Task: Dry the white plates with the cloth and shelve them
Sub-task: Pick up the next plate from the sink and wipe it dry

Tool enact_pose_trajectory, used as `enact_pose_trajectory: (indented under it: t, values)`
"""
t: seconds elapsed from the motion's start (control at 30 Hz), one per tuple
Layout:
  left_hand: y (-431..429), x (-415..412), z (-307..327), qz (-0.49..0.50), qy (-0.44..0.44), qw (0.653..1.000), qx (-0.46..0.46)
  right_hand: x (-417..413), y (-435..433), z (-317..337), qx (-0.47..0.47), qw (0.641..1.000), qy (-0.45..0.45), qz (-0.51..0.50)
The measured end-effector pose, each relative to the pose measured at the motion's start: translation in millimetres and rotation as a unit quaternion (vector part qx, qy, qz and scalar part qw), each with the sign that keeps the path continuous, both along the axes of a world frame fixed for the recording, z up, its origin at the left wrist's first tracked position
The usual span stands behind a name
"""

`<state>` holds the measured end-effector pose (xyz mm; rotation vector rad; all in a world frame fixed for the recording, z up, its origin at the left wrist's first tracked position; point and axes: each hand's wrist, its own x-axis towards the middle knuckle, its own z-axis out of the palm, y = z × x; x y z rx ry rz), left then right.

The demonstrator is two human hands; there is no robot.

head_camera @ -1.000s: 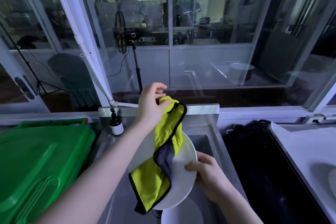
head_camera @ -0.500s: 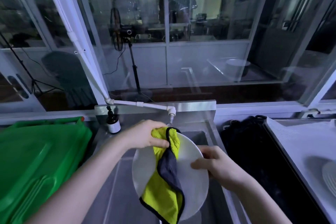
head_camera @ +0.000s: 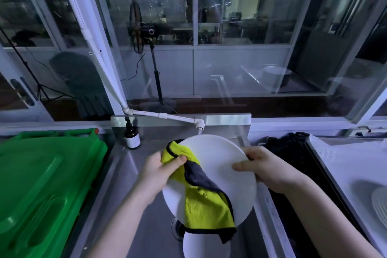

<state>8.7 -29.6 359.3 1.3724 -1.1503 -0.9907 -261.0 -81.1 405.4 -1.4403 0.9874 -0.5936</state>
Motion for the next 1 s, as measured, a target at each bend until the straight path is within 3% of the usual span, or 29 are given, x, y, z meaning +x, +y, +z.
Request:
enact_pose_trajectory:
  t: [0.07, 0.13, 0.37, 0.53, 0.63, 0.7, 0.77, 0.83, 0.87, 0.93, 1.0]
  values:
    - [8, -2, -14, 0.046, 0.08, 0.995, 0.029, -5, 0, -8, 0.018, 0.998, -0.035, -0.049]
    - [8, 0, -17, 0.065, 0.095, 0.991, 0.062, -5, 1, -15, 0.028, 0.994, -0.055, -0.093]
    - [-21, 23, 22, -0.044, -0.148, 0.988, 0.02, 4, -6, 14, -0.019, 1.0, -0.006, -0.011]
    - [-37, 24, 37, -0.139, -0.265, 0.954, 0.015, 29, -10, 36, -0.121, 0.975, 0.163, 0.086]
    - [-36, 18, 33, -0.18, -0.278, 0.944, 0.007, 39, -8, 35, -0.134, 0.961, 0.215, 0.115]
    - [-31, 21, 20, -0.121, -0.198, 0.973, 0.002, 33, -12, 34, -0.096, 0.974, 0.183, 0.087]
    - [-19, 19, 3, -0.018, 0.006, 1.0, 0.017, 22, -18, 31, -0.053, 0.99, 0.12, 0.043]
    - [-10, 3, -15, 0.082, 0.225, 0.97, 0.045, 18, -20, 22, -0.018, 0.999, 0.041, -0.026]
    - [-8, -8, -24, 0.134, 0.282, 0.947, 0.069, 22, -17, 14, -0.003, 0.997, 0.0, -0.076]
    - [-5, -28, -39, 0.215, 0.316, 0.915, 0.128, 36, -5, -11, 0.038, 0.98, -0.085, -0.177]
    - [-5, -38, -45, 0.235, 0.334, 0.9, 0.152, 46, 9, -36, 0.083, 0.958, -0.169, -0.218]
